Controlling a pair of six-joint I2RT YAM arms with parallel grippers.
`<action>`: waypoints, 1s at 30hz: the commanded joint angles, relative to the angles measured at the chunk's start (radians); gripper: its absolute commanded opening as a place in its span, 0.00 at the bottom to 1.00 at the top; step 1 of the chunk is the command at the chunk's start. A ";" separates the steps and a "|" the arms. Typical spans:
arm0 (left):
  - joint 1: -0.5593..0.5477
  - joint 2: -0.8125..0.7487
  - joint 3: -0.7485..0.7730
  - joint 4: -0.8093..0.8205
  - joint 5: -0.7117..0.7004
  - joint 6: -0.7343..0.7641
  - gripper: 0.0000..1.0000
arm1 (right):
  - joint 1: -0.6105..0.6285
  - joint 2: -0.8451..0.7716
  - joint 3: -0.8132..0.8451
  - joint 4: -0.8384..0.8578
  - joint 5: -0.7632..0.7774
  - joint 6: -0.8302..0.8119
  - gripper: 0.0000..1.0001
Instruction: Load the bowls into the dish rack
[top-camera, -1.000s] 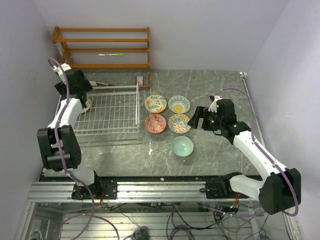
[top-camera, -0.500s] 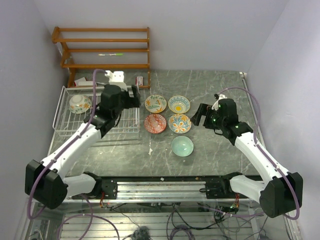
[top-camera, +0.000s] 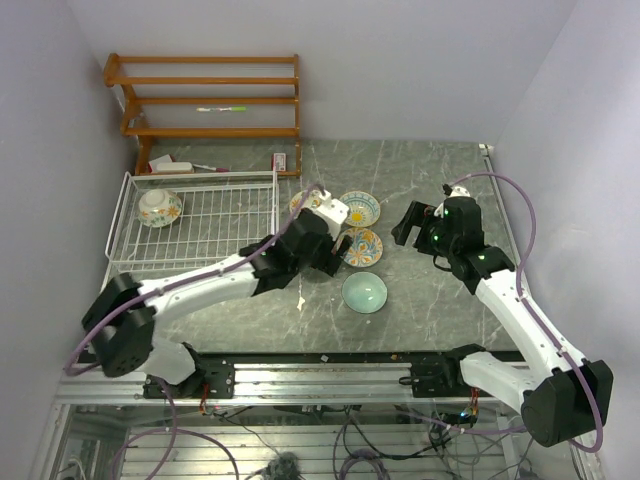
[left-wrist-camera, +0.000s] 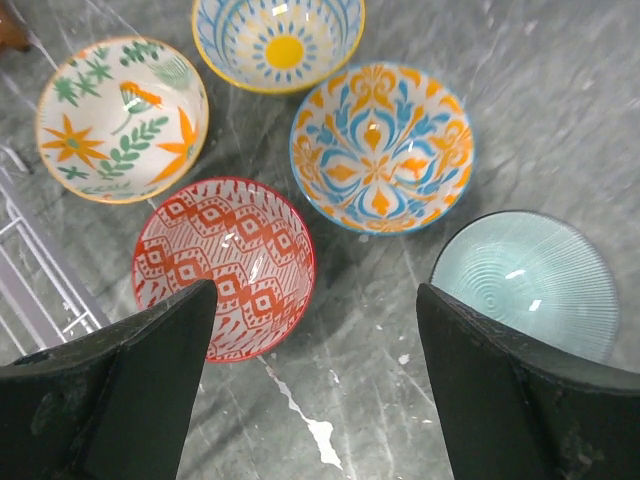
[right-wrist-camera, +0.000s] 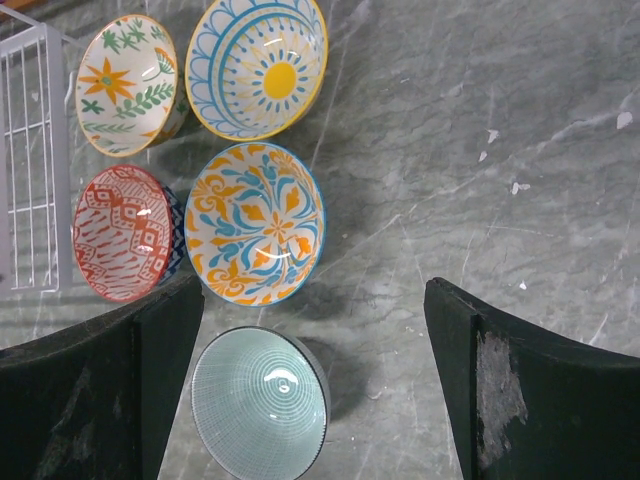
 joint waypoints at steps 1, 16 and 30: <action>-0.010 0.136 0.058 -0.009 -0.056 0.080 0.90 | -0.008 -0.007 0.018 -0.015 0.008 0.004 0.93; 0.040 0.346 0.045 0.111 0.006 0.100 0.80 | -0.019 -0.004 -0.013 0.010 -0.005 -0.016 0.94; 0.055 0.370 0.017 0.125 0.022 0.088 0.62 | -0.035 -0.011 -0.040 0.030 -0.015 -0.013 0.94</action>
